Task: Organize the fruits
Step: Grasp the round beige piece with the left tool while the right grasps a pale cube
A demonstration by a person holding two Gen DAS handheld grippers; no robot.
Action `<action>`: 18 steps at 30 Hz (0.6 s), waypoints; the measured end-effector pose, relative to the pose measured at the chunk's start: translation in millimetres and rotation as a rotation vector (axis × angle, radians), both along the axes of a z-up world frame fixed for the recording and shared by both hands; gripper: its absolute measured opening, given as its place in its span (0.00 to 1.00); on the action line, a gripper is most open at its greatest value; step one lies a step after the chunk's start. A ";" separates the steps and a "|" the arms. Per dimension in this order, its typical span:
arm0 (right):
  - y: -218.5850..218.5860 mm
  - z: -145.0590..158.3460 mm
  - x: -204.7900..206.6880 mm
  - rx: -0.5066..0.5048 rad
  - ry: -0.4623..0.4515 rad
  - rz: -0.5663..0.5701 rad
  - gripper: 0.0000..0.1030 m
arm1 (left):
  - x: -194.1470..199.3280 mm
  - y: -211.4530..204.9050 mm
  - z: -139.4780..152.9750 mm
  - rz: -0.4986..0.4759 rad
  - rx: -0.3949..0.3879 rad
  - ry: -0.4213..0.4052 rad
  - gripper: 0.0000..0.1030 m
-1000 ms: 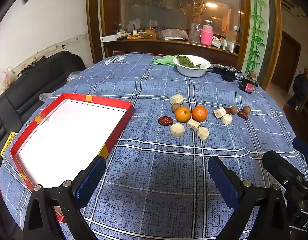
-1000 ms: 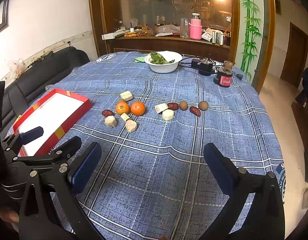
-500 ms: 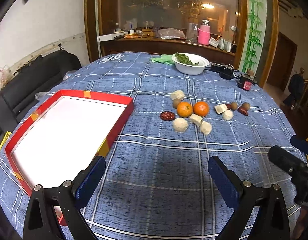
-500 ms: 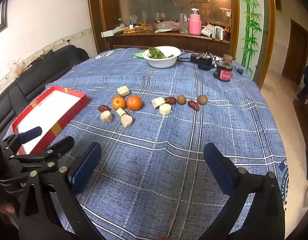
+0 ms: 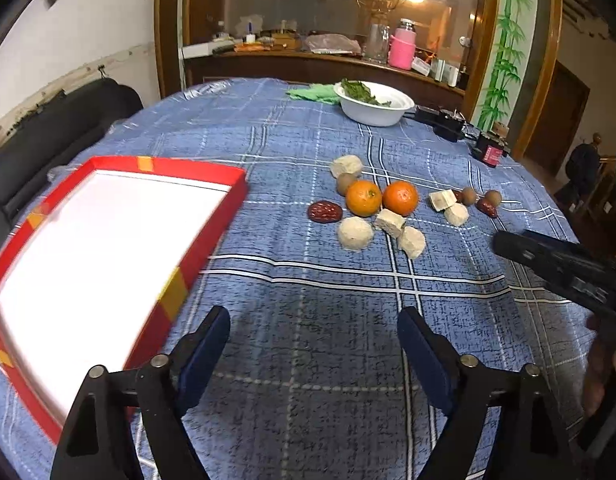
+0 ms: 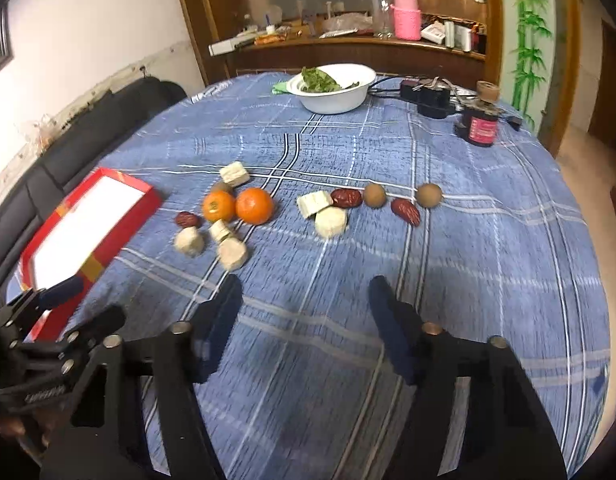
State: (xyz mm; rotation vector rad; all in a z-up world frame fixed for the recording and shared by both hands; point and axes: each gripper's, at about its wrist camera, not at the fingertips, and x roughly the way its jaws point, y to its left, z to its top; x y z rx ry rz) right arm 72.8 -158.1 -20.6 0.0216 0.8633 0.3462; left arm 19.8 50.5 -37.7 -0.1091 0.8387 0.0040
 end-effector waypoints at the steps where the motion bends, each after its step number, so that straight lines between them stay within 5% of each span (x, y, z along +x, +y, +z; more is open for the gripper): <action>1: 1.7 -3.3 7.4 -0.016 0.011 0.006 0.50 | 2.5 0.1 -0.6 -0.002 -0.007 0.000 0.79; 11: 22.2 -24.1 73.2 -0.138 0.044 0.048 0.33 | 34.4 -7.6 -5.0 -0.042 -0.040 0.020 0.66; 18: 23.0 -24.1 81.7 -0.175 0.003 0.064 0.23 | 54.1 -15.2 -13.1 -0.049 -0.041 0.051 0.58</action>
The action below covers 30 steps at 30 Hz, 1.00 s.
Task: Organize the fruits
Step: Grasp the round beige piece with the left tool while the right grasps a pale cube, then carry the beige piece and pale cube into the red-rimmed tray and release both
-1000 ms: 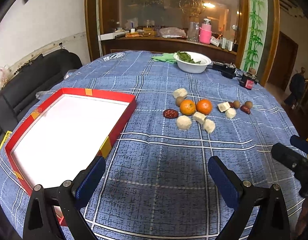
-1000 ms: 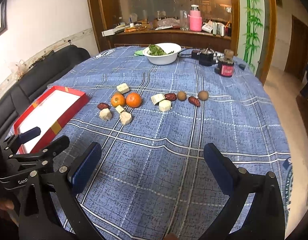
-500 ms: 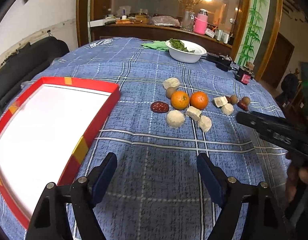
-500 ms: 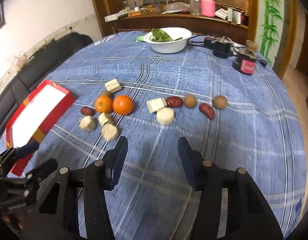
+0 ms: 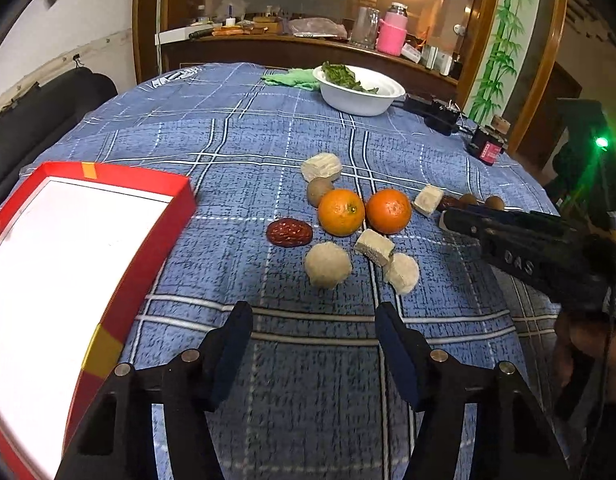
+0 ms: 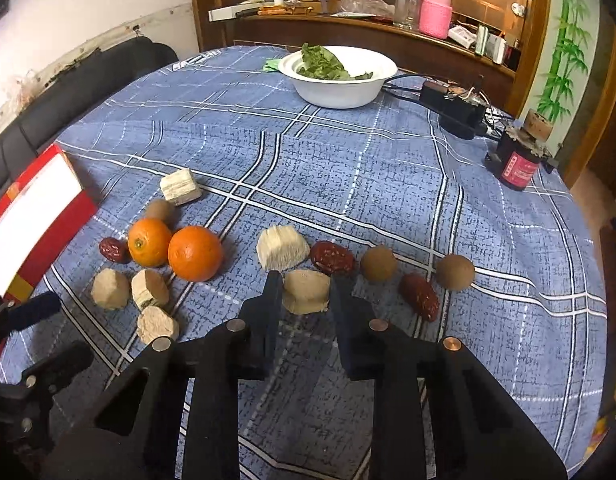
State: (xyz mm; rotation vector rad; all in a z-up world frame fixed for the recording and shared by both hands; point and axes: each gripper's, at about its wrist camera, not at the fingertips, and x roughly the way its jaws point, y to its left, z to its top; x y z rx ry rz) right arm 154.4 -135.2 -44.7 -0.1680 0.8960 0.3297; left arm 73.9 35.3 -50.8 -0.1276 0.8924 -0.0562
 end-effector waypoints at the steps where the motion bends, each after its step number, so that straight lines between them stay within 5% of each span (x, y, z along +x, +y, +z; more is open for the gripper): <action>1: 1.2 -0.1 -0.6 -0.012 0.000 0.007 0.22 | 3.2 -1.5 -0.7 -0.002 0.000 0.006 0.55; 5: -5.7 -1.4 -4.4 0.027 0.012 0.000 0.22 | 14.9 -9.8 -2.5 -0.014 0.020 0.016 0.49; 11: -25.1 4.0 -19.7 0.129 0.017 -0.010 0.21 | 27.6 -20.1 -5.2 -0.012 0.075 0.005 0.24; 20: -28.1 14.8 -51.4 0.169 -0.001 0.009 0.21 | 17.6 -11.0 -1.2 -0.006 0.049 0.001 0.24; 30: -23.4 33.0 -102.7 0.221 -0.044 0.034 0.21 | -35.2 5.1 15.3 0.010 0.006 -0.043 0.24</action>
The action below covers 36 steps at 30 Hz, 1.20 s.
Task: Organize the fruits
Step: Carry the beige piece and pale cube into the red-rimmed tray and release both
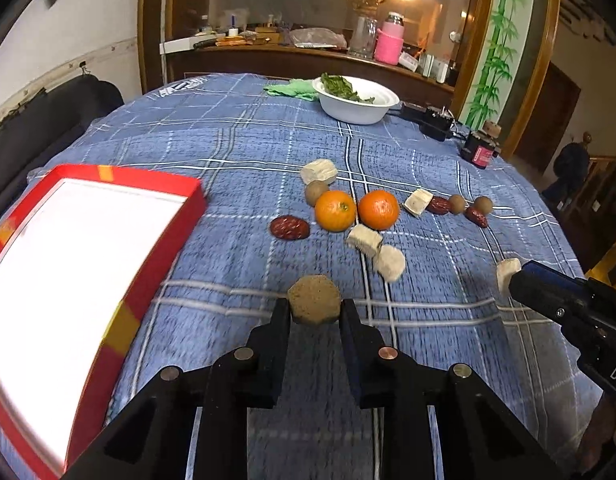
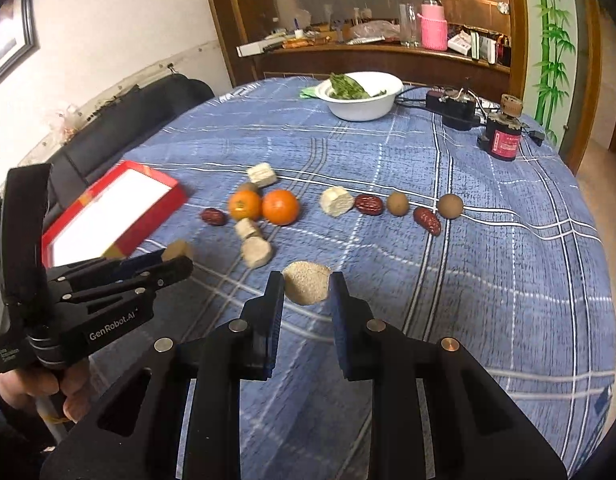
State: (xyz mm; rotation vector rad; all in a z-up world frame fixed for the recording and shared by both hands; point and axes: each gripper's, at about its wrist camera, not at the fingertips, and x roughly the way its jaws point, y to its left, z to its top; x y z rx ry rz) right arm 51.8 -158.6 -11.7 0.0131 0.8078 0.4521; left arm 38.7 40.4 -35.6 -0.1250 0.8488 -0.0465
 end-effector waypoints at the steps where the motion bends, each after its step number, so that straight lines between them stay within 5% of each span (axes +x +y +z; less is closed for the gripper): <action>1: 1.7 1.9 -4.5 0.001 -0.006 0.004 0.21 | -5.0 2.3 1.5 0.002 -0.002 -0.005 0.24; 17: 53.8 21.1 -45.4 -0.006 -0.060 0.110 0.21 | -53.6 47.7 24.1 0.081 -0.031 -0.083 0.24; 36: 147.8 43.6 -60.9 0.011 -0.110 0.308 0.22 | -82.1 126.0 35.5 0.318 -0.027 -0.125 0.23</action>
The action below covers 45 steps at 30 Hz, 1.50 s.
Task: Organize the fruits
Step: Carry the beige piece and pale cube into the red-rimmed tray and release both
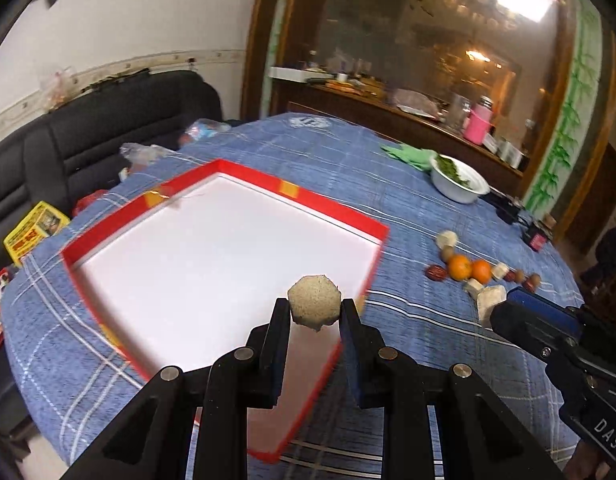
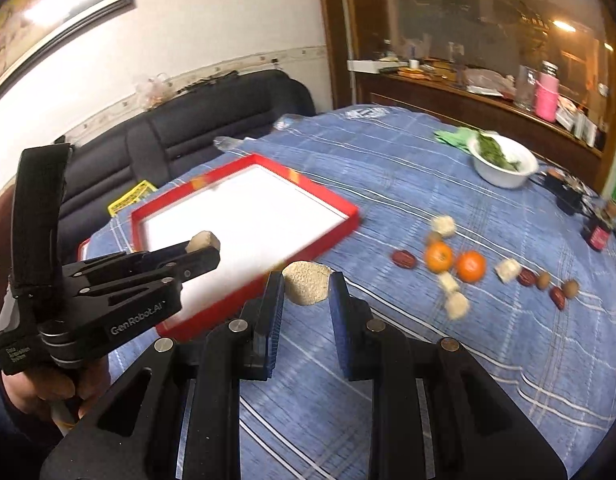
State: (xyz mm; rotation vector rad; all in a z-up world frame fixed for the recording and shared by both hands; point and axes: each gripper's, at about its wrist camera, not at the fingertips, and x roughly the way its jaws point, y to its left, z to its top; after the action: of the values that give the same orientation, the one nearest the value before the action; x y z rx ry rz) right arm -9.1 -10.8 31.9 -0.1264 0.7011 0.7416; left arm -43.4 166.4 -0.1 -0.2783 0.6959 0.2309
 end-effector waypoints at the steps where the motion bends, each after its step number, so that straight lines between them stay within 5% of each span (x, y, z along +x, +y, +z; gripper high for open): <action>1: 4.7 0.5 0.5 0.001 -0.001 0.008 0.22 | -0.5 3.7 -0.5 0.011 0.001 0.002 0.23; 27: 106.7 -32.7 44.1 -0.028 0.080 0.101 0.22 | 16.9 65.8 -22.7 0.175 0.006 0.086 0.23; 45: 126.9 -58.6 77.4 -0.065 0.136 0.081 0.22 | 35.5 71.2 -34.5 0.199 0.010 0.130 0.23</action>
State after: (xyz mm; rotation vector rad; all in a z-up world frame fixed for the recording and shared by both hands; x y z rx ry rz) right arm 68.3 116.1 -26.7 -0.1656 0.8542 0.8106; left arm -7.9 237.5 -34.6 -0.3251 0.7959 0.4447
